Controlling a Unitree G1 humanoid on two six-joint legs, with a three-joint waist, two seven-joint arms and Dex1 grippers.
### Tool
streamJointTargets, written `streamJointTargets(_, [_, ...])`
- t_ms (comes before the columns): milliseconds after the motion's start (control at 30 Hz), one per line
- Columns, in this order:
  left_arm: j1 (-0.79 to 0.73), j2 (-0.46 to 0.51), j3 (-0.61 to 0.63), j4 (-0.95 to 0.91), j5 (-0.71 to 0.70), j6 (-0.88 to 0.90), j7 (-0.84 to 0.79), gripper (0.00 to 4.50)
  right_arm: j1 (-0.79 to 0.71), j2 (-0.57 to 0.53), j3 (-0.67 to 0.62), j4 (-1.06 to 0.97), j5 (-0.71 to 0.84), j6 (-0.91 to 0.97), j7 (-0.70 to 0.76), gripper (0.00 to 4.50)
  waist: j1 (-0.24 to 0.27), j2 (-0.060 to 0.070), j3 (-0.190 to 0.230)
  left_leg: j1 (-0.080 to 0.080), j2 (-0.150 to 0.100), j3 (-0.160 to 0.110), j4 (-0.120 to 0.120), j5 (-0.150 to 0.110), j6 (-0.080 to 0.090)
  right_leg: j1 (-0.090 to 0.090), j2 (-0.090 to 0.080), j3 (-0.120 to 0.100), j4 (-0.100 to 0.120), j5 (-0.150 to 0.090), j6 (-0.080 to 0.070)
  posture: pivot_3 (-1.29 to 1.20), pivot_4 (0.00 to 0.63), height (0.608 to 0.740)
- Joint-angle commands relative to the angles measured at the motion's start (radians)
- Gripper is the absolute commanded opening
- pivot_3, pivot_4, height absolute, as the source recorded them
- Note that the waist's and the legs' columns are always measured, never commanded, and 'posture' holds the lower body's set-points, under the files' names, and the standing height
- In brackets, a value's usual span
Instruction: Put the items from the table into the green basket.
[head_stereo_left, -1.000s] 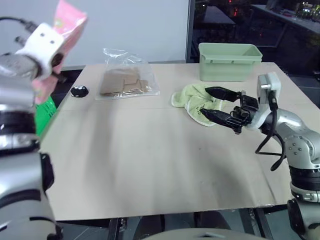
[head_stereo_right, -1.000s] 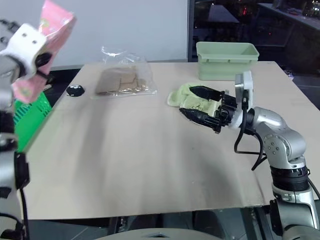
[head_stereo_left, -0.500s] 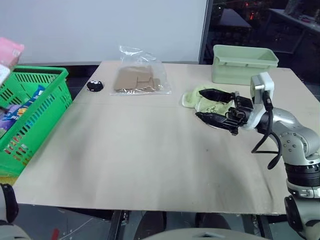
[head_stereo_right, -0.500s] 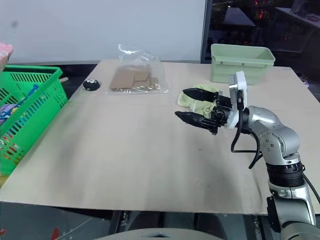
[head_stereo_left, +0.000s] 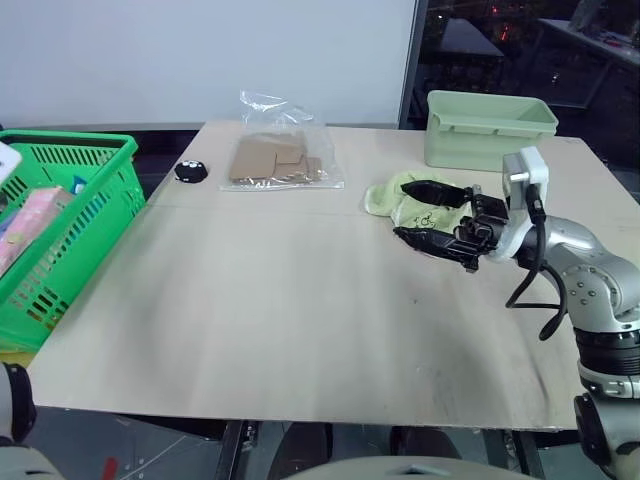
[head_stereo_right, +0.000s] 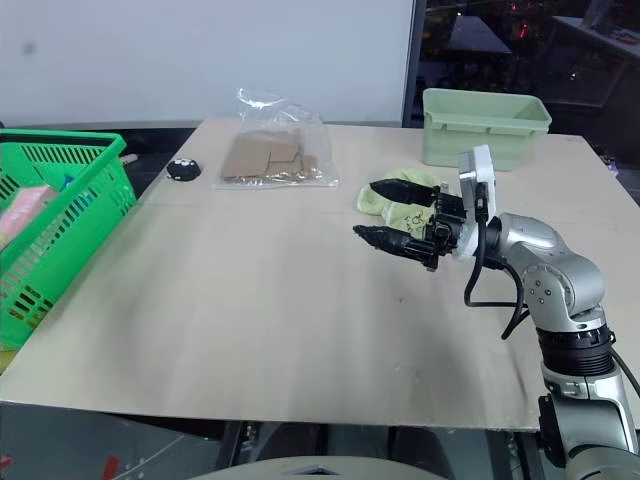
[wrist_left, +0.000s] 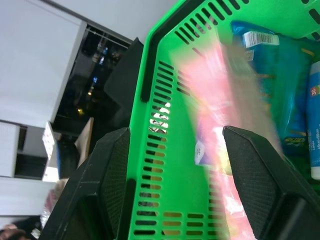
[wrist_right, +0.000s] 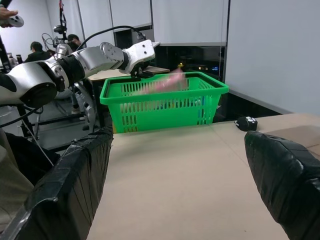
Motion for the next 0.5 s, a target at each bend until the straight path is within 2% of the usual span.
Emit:
streamJointTargets(33, [-0.042,0.005,0.024,-0.024,-0.027,0.007,-0.002,3.13,0.002,-0.015,-0.027,-0.031,-0.003,-0.013,0.001,4.5,0.001,0.0,0.0,0.0,0.0,0.0,0.0,0.0,0.0,0.0,0.0,0.0,0.0,0.0,0.0,0.08,0.0,0.74])
streamJointTargets(67, [-0.047,-0.009,0.034,-0.043,-0.048,-0.003,-0.011,3.13,0.009,-0.02,-0.033,-0.028,-0.005,-0.013,-0.001,4.5,0.001,0.0,0.0,0.0,0.0,0.0,0.0,0.0,0.0,0.0,0.0,0.0,0.0,0.0,0.0,0.08,0.0,0.74])
streamJointTargets(167, [-0.051,-0.106,0.114,-0.185,-0.226,0.017,-0.144,3.13,0.046,-0.047,-0.058,-0.013,-0.018,-0.02,-0.001,4.5,0.014,-0.001,0.0,0.0,0.0,0.0,0.0,0.0,0.0,0.0,0.0,0.0,0.0,0.0,0.0,0.08,0.0,0.74])
streamJointTargets(267, [0.037,-0.236,0.213,-0.475,-0.464,0.102,-0.29,3.13,0.123,-0.088,-0.082,0.026,-0.08,-0.087,0.031,4.5,0.029,-0.002,-0.001,-0.001,0.0,0.0,0.002,0.0,0.0,0.001,0.0,0.0,0.0,0.0,0.0,0.08,0.0,0.74])
streamJointTargets(367, [0.269,-0.343,0.239,-0.786,-0.608,0.098,-0.388,3.13,0.199,-0.079,-0.113,0.117,-0.138,-0.172,0.023,4.5,0.01,0.0,-0.003,0.0,0.0,0.003,0.002,0.0,0.0,0.002,-0.002,0.003,-0.002,0.001,-0.001,0.06,0.0,0.74])
streamJointTargets(500, [0.486,-0.483,0.233,-1.001,-0.719,0.213,-0.347,3.13,0.297,-0.08,-0.114,0.214,-0.273,-0.348,0.035,4.5,-0.021,0.002,-0.003,0.002,0.0,0.006,0.001,0.0,0.0,0.001,-0.001,0.007,-0.001,0.001,-0.001,0.05,0.0,0.74])
